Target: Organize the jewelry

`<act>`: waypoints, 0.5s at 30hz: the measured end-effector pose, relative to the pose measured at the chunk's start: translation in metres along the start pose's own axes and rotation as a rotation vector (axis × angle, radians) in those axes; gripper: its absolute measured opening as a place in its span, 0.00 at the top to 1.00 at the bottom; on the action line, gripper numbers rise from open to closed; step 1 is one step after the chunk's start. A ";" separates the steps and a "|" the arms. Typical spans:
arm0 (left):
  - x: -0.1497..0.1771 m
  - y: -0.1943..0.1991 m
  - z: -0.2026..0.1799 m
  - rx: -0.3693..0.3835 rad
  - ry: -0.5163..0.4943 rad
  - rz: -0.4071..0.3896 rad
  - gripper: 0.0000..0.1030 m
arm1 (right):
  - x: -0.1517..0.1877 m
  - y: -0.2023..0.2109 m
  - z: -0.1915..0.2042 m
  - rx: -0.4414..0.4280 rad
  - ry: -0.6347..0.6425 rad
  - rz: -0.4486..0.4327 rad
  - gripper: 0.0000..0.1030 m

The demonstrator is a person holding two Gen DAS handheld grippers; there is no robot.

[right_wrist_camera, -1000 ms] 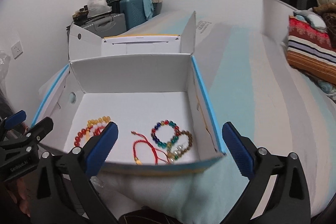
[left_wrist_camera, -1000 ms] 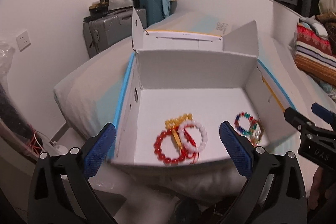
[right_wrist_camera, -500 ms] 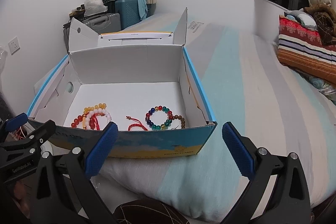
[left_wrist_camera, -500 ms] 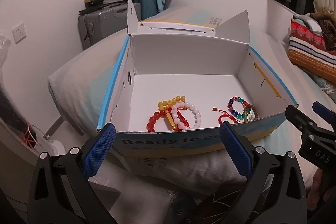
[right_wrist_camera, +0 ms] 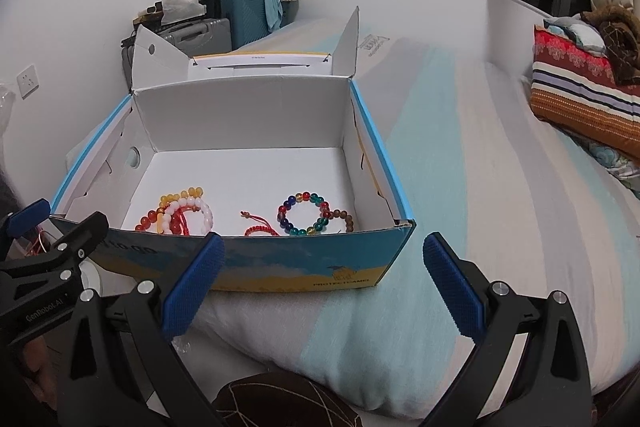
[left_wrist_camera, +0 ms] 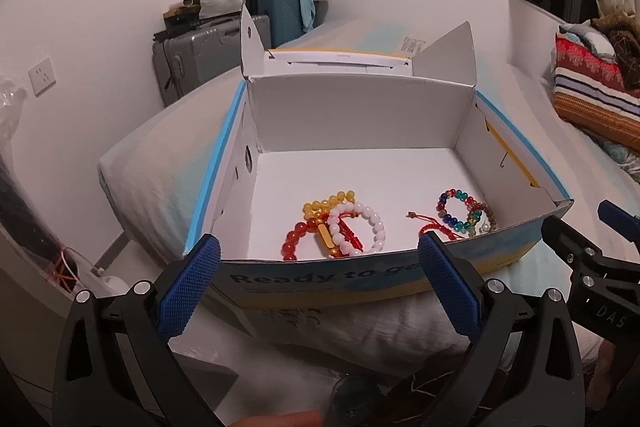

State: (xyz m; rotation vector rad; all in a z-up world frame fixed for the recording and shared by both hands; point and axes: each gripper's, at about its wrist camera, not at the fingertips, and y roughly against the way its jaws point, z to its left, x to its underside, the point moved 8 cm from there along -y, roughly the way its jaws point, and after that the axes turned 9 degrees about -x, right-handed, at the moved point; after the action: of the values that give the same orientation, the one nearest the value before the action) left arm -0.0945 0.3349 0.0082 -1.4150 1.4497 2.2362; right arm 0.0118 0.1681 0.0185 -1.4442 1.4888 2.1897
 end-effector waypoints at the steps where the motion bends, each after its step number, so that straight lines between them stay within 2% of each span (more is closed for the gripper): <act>1: 0.001 -0.001 -0.001 0.007 0.004 0.009 0.06 | 0.000 0.000 0.000 0.000 -0.001 0.001 0.07; 4: 0.001 -0.001 -0.003 0.014 0.004 0.009 0.06 | 0.000 0.000 -0.002 -0.001 -0.005 0.005 0.07; 10: 0.002 0.000 -0.005 -0.022 -0.011 0.002 0.05 | -0.001 -0.002 -0.001 0.000 0.001 0.007 0.07; 15: 0.000 0.002 -0.004 0.008 0.006 -0.005 0.05 | 0.000 -0.005 -0.002 0.001 -0.002 0.013 0.07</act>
State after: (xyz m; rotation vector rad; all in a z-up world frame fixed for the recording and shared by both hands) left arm -0.0926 0.3309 0.0093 -1.4221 1.4536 2.2227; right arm 0.0157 0.1689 0.0155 -1.4362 1.5030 2.1963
